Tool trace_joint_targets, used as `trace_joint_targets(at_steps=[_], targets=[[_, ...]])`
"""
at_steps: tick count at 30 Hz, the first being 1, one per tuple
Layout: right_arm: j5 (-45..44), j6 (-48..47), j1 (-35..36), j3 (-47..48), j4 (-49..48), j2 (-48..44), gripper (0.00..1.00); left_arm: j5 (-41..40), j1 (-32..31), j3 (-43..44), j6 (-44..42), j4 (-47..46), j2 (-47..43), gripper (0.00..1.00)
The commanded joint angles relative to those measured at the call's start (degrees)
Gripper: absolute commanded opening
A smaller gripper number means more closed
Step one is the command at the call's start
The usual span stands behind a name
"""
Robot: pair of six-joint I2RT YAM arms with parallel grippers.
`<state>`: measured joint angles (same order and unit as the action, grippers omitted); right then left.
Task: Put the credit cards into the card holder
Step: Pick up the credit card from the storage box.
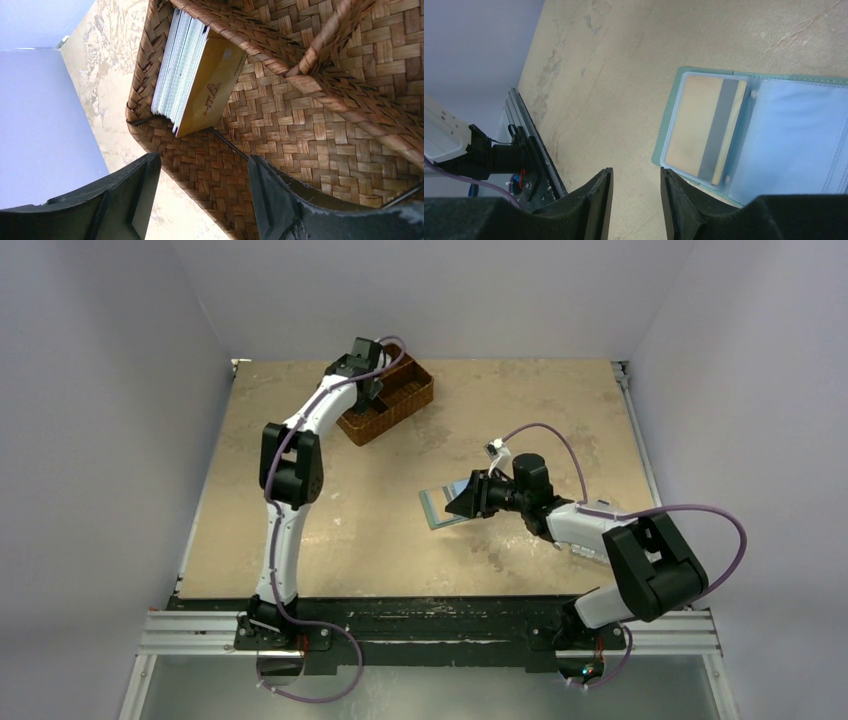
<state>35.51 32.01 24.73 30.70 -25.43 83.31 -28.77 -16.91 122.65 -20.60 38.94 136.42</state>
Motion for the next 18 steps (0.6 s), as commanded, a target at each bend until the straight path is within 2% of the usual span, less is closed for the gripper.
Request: trace_joint_targets(at_steps=[1,18], targets=[[0.2,-0.5,0.2,0.6,-1.8,0.4,0.46,-4.0,-0.2,1.5,-2.7,-3.6,1.1,0.69],[-0.3,-1.0,0.2,1.0,-1.7,1.7,0.46,-7.2,-0.2,2.6,-4.8,-8.1,5.1,0.63]])
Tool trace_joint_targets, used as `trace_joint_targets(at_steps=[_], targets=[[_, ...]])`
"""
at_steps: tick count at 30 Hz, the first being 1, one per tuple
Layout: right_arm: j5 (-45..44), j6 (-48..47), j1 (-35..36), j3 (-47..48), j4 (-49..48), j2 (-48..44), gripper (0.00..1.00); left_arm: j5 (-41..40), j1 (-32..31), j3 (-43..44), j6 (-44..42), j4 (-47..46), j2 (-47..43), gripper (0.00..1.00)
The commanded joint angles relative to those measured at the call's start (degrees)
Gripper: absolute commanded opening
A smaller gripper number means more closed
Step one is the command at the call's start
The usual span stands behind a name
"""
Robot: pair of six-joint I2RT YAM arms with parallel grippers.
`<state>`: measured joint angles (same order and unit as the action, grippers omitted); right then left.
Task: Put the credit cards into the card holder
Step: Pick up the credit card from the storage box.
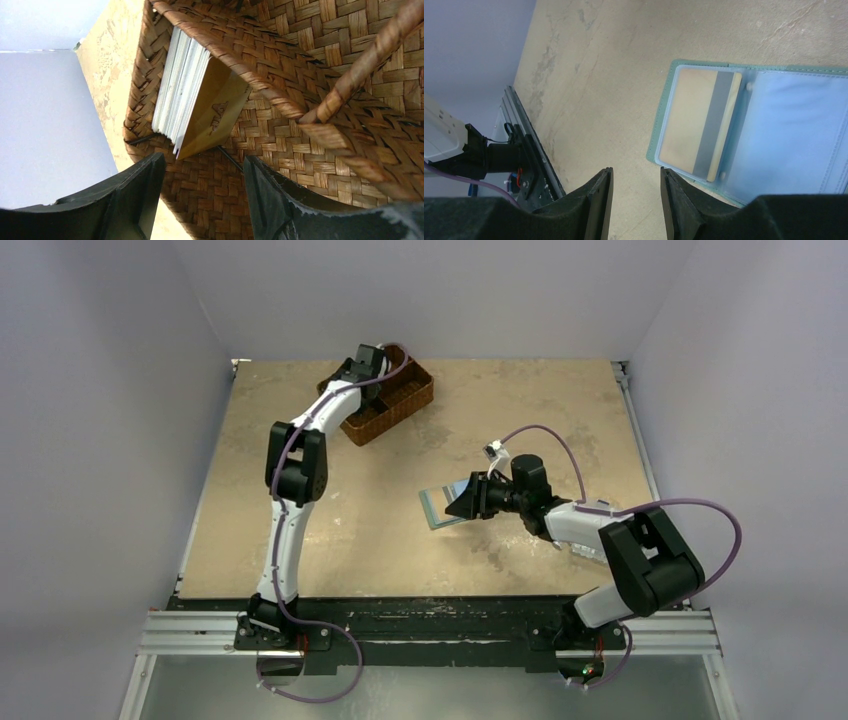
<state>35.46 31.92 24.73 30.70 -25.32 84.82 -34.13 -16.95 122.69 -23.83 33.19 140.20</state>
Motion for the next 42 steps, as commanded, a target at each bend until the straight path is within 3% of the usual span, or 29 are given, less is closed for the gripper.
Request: trace_joint_targets(at_steps=[1,14,32,42], targets=[[-0.2,-0.9,0.2,1.0,-1.8,0.3,0.46,-2.0,-0.2,2.6,-1.7,-2.5,1.5,0.63],[-0.1,-1.0,0.2,1.1,-1.7,0.6,0.46,-6.8,-0.2,2.5,-2.7,-6.5,2.6,0.59],[0.6,-0.8,0.2,1.1,-1.9,0.7,0.46,-8.9,-0.2,1.2,-5.0,-11.2,1.8,0.42],[0.7,-0.7,0.2,1.1,-2.0,0.6,0.46,-6.4,-0.2,0.9,-3.7,-9.6,2.2,0.54]])
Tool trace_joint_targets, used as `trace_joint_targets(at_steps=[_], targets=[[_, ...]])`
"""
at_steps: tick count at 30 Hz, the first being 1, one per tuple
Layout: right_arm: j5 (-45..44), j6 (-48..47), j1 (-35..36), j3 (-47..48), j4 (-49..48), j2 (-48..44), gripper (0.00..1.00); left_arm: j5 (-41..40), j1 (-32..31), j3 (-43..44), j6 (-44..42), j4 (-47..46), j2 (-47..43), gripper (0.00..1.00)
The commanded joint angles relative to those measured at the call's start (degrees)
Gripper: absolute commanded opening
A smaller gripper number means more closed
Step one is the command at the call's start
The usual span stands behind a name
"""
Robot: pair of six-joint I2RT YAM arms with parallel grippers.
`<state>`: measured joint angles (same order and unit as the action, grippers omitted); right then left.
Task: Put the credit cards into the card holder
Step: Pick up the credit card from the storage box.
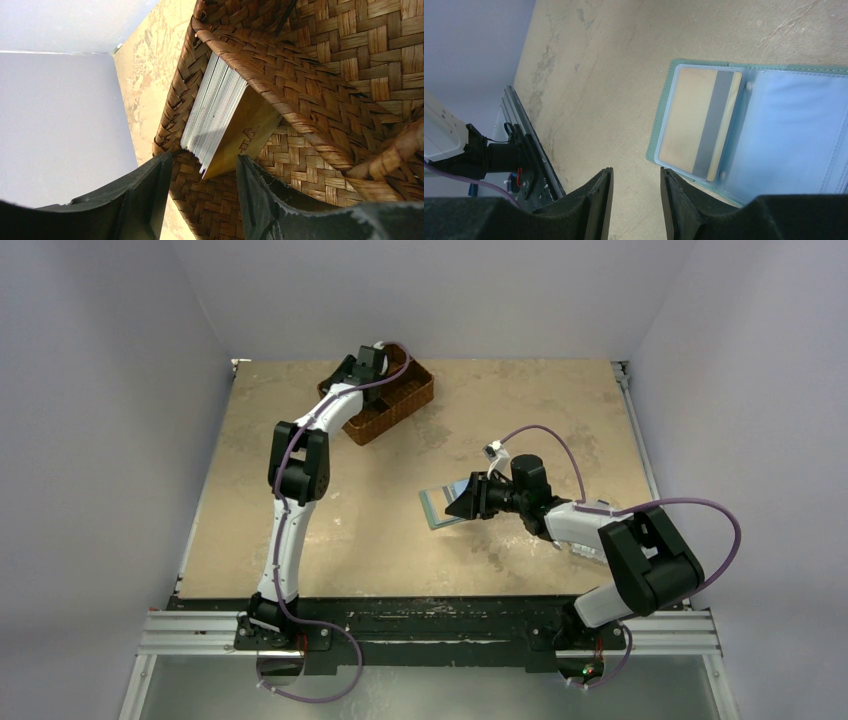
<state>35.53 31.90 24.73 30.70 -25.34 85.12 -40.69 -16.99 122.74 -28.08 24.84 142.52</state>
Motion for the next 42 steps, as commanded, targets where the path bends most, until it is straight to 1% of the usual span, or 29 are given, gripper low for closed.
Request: trace_joint_targets(at_steps=[1,7,9,12,20,21,23,24,29,37,42], targets=[[0.6,-0.7,0.2,1.0,-2.0,0.3,0.46,0.3,-0.1,0.8,0.6,-1.4,0.0,0.55],[0.5,-1.0,0.2,1.1,-1.8,0.2,0.46,1.2,-0.1,0.9,1.2,-2.1,0.4,0.61],[0.5,-1.0,0.2,1.1,-1.8,0.2,0.46,1.3,-0.1,0.9,1.1,-2.4,0.8,0.59],[0.5,-1.0,0.2,1.0,-1.8,0.3,0.46,2.0,-0.1,0.4,1.1,-3.3,1.3,0.52],[0.6,-1.1,0.2,1.1,-1.5,0.3,0.46,2.5,-0.1,0.4,1.5,-4.3,2.3,0.56],[0.6,-1.1,0.2,1.2,-1.5,0.4,0.46,2.4,-0.1,0.3,1.5,-4.3,2.3,0.55],[0.6,-1.1,0.2,1.2,-1.5,0.5,0.46,2.5,-0.1,-0.2,1.2,-4.3,2.2,0.48],[0.6,-1.1,0.2,1.2,-1.5,0.7,0.46,2.6,-0.1,-0.6,1.2,-4.6,1.9,0.46],[0.6,-1.1,0.2,1.4,-1.6,0.9,0.46,2.2,-0.1,-3.6,0.9,-7.2,0.9,0.45],[0.5,-1.1,0.2,1.6,-1.5,1.2,0.47,0.3,-0.1,-3.8,0.3,-9.8,-0.2,0.34],[0.6,-1.1,0.2,1.7,-1.5,1.4,0.47,-0.6,-0.1,-3.4,-0.5,-10.9,-1.1,0.32]])
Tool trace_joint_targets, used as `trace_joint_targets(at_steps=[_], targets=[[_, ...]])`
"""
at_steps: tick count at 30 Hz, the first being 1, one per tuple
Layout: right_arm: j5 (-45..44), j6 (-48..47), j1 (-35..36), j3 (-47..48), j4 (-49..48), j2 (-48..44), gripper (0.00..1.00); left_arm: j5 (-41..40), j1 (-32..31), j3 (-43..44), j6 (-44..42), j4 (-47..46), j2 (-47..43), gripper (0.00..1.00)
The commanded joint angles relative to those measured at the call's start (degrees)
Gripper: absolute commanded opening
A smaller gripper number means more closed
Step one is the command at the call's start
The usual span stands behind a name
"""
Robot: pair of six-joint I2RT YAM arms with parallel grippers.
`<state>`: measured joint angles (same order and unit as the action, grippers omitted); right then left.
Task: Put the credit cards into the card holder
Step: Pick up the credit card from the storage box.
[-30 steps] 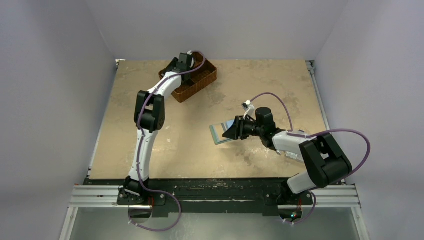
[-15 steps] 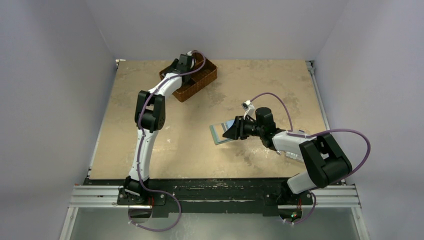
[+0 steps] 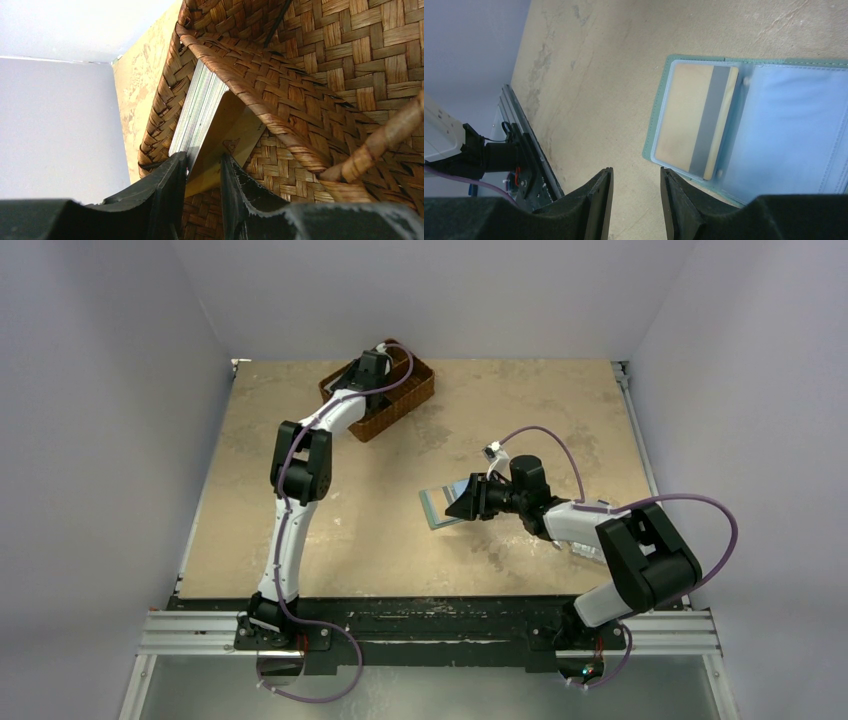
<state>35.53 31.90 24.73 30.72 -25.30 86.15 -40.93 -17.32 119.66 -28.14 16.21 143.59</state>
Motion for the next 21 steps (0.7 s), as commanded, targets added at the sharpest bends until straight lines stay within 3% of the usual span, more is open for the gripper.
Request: trace_joint_targets(at_steps=[1,21], targets=[[0.6,-1.1,0.2,1.7,-1.5,0.4,0.47,-0.4,0.3,-0.4,-0.5,-2.3,-2.3,0.31],[1.0,-1.1,0.2,1.8,-1.5,1.0,0.47,-1.8,0.3,0.0,-1.1,-3.0,-4.5,0.28]])
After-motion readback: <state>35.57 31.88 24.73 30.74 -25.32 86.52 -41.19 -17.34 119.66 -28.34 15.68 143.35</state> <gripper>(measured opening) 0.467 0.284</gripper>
